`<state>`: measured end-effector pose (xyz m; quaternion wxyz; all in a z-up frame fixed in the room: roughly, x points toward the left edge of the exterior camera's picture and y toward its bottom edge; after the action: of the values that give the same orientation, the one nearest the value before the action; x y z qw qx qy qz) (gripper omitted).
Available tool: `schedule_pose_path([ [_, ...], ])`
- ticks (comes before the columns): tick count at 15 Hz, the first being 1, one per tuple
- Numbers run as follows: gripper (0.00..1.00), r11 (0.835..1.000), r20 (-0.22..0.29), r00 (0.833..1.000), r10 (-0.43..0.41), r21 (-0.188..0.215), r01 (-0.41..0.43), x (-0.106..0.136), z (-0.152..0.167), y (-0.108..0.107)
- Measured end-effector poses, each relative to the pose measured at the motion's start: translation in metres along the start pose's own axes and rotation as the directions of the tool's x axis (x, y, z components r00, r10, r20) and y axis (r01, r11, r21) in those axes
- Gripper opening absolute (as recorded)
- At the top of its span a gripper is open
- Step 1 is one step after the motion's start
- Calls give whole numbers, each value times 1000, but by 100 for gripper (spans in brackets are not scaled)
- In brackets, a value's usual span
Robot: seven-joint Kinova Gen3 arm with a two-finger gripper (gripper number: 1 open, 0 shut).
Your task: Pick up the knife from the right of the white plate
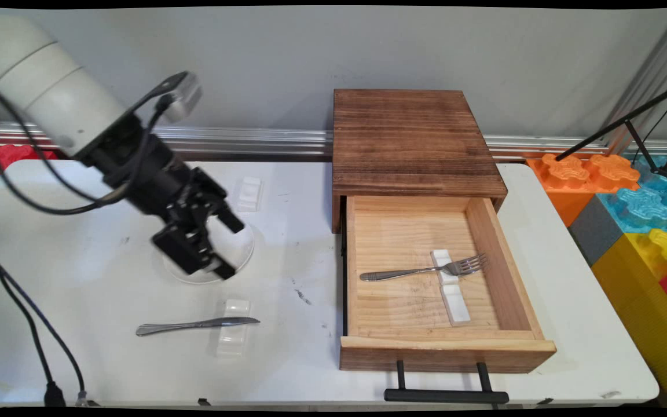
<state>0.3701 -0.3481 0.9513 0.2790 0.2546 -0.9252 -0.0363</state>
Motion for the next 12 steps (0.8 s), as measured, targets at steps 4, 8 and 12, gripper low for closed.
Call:
schedule_pose_path([
  [4, 100, 1000, 47, 999, 1, 3, -1, -37, -7, 3],
  [8, 100, 1000, 88, 996, 11, 17, -12, -68, -5, 4],
  [12, 100, 999, 124, 992, 12, 30, -16, -94, 0, 3],
])
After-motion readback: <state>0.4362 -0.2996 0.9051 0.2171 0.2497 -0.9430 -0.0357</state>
